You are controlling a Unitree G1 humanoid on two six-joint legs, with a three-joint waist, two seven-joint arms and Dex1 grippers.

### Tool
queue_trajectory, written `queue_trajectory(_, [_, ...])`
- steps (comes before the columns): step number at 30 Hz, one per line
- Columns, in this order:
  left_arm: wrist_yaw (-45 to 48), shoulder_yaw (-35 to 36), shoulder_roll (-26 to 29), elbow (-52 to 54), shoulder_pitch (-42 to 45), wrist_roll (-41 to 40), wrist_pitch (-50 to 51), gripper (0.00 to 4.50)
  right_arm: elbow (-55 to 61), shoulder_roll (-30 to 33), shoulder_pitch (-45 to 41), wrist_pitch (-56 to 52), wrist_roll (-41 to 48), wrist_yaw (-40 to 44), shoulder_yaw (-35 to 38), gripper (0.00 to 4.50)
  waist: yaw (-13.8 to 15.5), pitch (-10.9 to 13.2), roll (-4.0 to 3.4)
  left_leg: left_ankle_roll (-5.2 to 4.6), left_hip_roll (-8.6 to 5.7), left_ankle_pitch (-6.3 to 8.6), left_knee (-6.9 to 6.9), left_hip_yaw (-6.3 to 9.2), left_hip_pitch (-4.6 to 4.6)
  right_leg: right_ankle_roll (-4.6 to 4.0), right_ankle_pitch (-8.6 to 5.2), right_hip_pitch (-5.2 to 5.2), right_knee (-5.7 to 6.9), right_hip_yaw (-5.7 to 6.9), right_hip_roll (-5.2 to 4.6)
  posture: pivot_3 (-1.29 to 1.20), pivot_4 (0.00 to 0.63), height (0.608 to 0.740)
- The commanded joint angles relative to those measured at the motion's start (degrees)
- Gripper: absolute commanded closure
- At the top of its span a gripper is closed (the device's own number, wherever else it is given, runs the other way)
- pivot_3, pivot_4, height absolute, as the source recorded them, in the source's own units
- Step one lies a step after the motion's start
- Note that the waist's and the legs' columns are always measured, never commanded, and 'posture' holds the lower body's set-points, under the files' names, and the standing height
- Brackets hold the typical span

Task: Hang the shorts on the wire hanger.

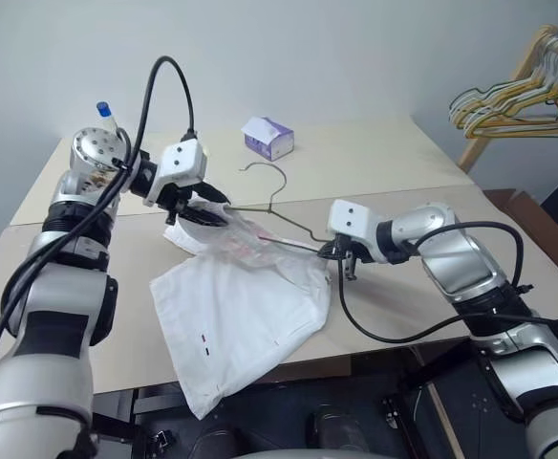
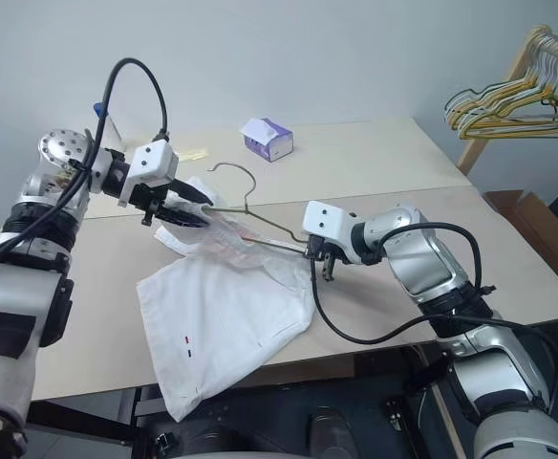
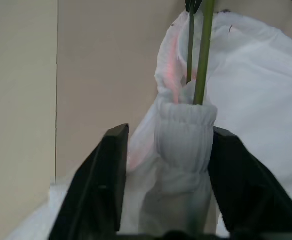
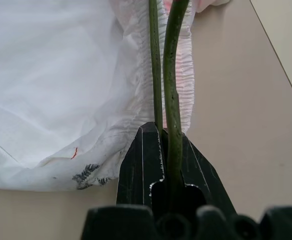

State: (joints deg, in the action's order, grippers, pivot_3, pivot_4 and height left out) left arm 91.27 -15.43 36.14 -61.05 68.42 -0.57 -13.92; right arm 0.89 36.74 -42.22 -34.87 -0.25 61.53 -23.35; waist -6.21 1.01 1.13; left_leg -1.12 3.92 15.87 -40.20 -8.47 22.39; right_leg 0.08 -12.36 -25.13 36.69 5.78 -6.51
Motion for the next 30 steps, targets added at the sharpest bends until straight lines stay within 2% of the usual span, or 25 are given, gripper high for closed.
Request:
queue_trajectory(1, [-0.07, 1.65, -0.22, -1.43, 2.29, 0.78, -0.95, 3.58, 3.16, 0.37, -0.52, -0.58, -0.14, -0.07, 0.79, 4.50, -0.23, 0.00, 0.00, -0.01, 0.00, 0.01, -0.01, 0.00, 0.00, 0.00, 0.00, 0.00, 0.01, 0.00, 0.00, -0.14, 0.000, 0.740])
queue_trajectory(2, [0.04, 1.89, -0.32, -1.62, 2.36, 0.95, -1.07, 3.99, 3.40, 0.45, -0.38, -0.62, -0.23, -0.11, 0.78, 4.50, -0.34, 0.00, 0.00, -0.01, 0.00, 0.01, -0.02, 0.02, 0.02, 0.00, 0.00, -0.01, 0.01, 0.00, -0.01, -0.14, 0.000, 0.740])
queue_trajectory(4, [0.55, 2.41, -0.44, -1.94, 2.49, 0.98, -1.31, 4.49, 3.77, 0.54, -0.23, -1.03, -0.25, -0.19, 0.81, 4.50, -0.54, 0.00, 0.00, -0.01, -0.01, 0.00, -0.03, 0.03, 0.03, 0.00, 0.00, -0.02, 0.01, 0.00, -0.02, -0.14, 0.000, 0.740])
queue_trajectory(7, [-0.86, 3.20, -0.64, -1.82, 2.37, 1.06, -2.54, 4.49, 3.80, 0.59, 0.24, 0.39, -1.41, -1.23, 0.62, 4.50, -0.83, 0.00, 0.00, 0.00, -0.01, 0.00, -0.05, 0.05, 0.04, 0.01, 0.00, -0.01, 0.01, -0.01, -0.04, -0.14, 0.000, 0.740])
queue_trajectory(11, [-2.67, 4.34, -0.92, -1.24, 2.31, 1.11, -4.71, 4.49, 1.68, -1.03, 1.85, 10.08, -4.60, -7.43, 1.52, 4.50, -0.88, 0.00, 0.01, 0.00, -0.01, 0.00, -0.06, 0.07, 0.02, 0.01, 0.00, -0.01, 0.03, -0.01, -0.04, -0.14, 0.000, 0.740])
queue_trajectory(14, [-1.73, 4.70, -0.38, -1.04, 2.37, 1.34, -5.48, 4.50, 0.47, -0.86, 1.90, 9.33, -4.51, -7.80, 2.48, 3.71, -0.97, 0.00, 0.01, 0.01, -0.01, 0.00, -0.07, 0.04, 0.01, 0.01, -0.01, -0.01, 0.04, -0.03, -0.03, -0.14, 0.000, 0.740])
queue_trajectory(19, [-2.76, 4.67, 0.15, -2.22, 2.21, 3.05, -6.65, 4.50, 0.10, -0.12, 0.84, 7.86, -4.38, -11.25, 6.94, 2.03, -1.02, 0.00, 0.01, 0.01, -0.02, -0.01, -0.08, 0.04, 0.02, 0.02, 0.00, -0.01, 0.04, -0.03, -0.03, -0.15, 0.000, 0.740])
queue_trajectory(22, [-5.17, 4.75, 0.09, -3.09, 2.63, 3.85, -6.74, 4.50, 1.72, 0.68, 0.30, 5.38, -3.10, -12.13, 10.39, 1.00, -0.97, 0.00, 0.01, 0.01, -0.02, 0.00, -0.08, 0.04, 0.01, 0.02, 0.00, -0.01, 0.05, -0.03, -0.04, -0.15, 0.000, 0.740])
queue_trajectory(25, [-7.56, 4.81, -0.03, -4.07, 3.18, 4.63, -6.46, 4.50, 5.49, 1.70, -0.17, -1.49, -1.04, -12.47, 14.51, 0.03, -1.00, 0.00, 0.01, 0.00, -0.02, 0.00, -0.08, 0.09, 0.03, 0.02, 0.00, -0.01, 0.04, -0.03, -0.04, -0.16, 0.000, 0.740])
queue_trajectory(27, [-8.82, 4.75, 0.49, -4.95, 3.40, 5.38, -6.77, 4.50, 10.51, 2.56, 0.76, -9.67, 4.13, -11.46, 20.48, 0.03, -1.01, 0.00, 0.01, -0.01, -0.02, 0.00, -0.08, 0.14, 0.03, 0.02, 0.00, -0.01, 0.04, -0.02, -0.04, -0.16, 0.000, 0.740])
queue_trajectory(30, [-9.40, 5.36, 0.90, -5.51, 3.79, 5.15, -6.74, 4.50, 16.33, 3.27, 3.74, -20.10, 11.01, -9.94, 25.18, 0.03, -0.98, 0.00, 0.01, -0.04, -0.02, 0.02, -0.07, 0.32, 0.03, 0.01, 0.00, -0.02, 0.05, -0.03, -0.04, -0.17, 0.000, 0.740])
